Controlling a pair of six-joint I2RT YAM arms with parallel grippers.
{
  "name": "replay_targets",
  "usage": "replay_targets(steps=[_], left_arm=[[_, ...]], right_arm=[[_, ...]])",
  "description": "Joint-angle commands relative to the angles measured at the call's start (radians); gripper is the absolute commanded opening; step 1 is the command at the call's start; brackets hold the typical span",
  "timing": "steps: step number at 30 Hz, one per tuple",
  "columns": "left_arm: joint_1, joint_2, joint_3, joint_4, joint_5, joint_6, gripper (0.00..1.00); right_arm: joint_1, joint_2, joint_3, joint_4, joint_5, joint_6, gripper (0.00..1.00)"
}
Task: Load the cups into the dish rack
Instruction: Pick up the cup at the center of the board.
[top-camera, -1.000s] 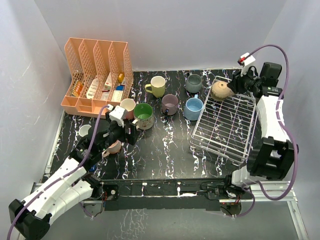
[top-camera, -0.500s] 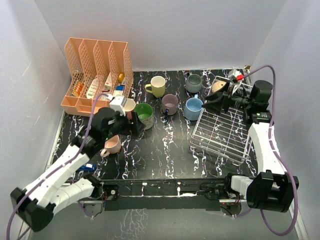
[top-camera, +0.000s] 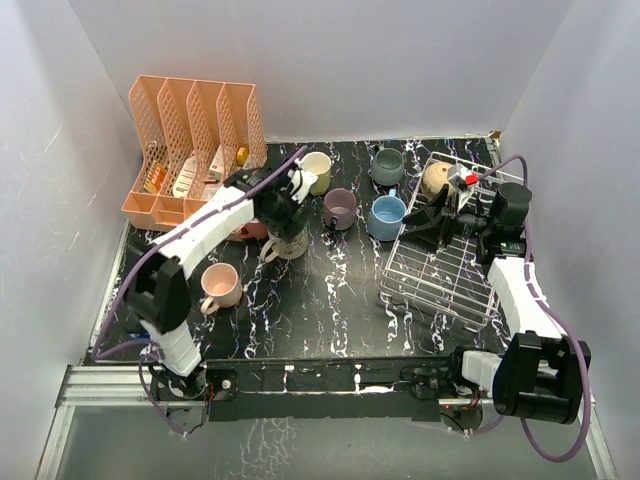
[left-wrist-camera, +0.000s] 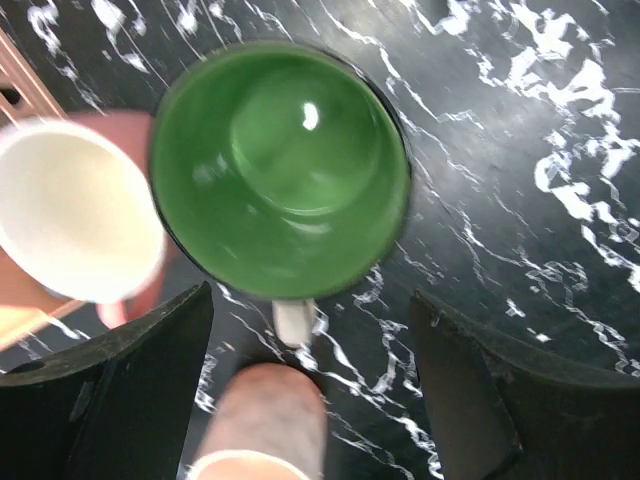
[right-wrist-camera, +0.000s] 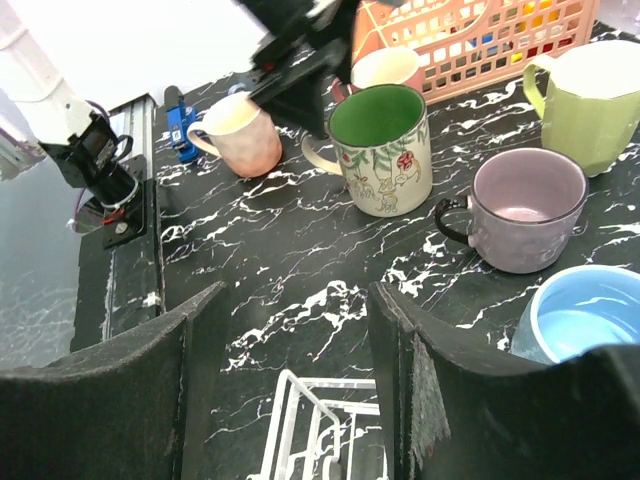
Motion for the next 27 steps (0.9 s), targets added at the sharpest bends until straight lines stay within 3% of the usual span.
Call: replay_targets(steps=[1, 13, 27], left_arm=[[0.057, 0.157, 0.244, -0.186, 0.009, 0.2, 0.77], [0.11, 0.401, 0.518, -0.222, 0.105, 0.271, 0.54], [0.118, 0.432, 0.493, -0.195, 0.195, 0.242, 0.31]], right_arm=[[-0.011, -0.04, -0.018, 0.076, -0.049, -0.032, 0.59], [-0.012, -0.048, -0.017, 0.036, -0.04, -0.061, 0.59], [-0.013, -0.049, -0.022, 0.028, -0.026, -0.076, 0.59]])
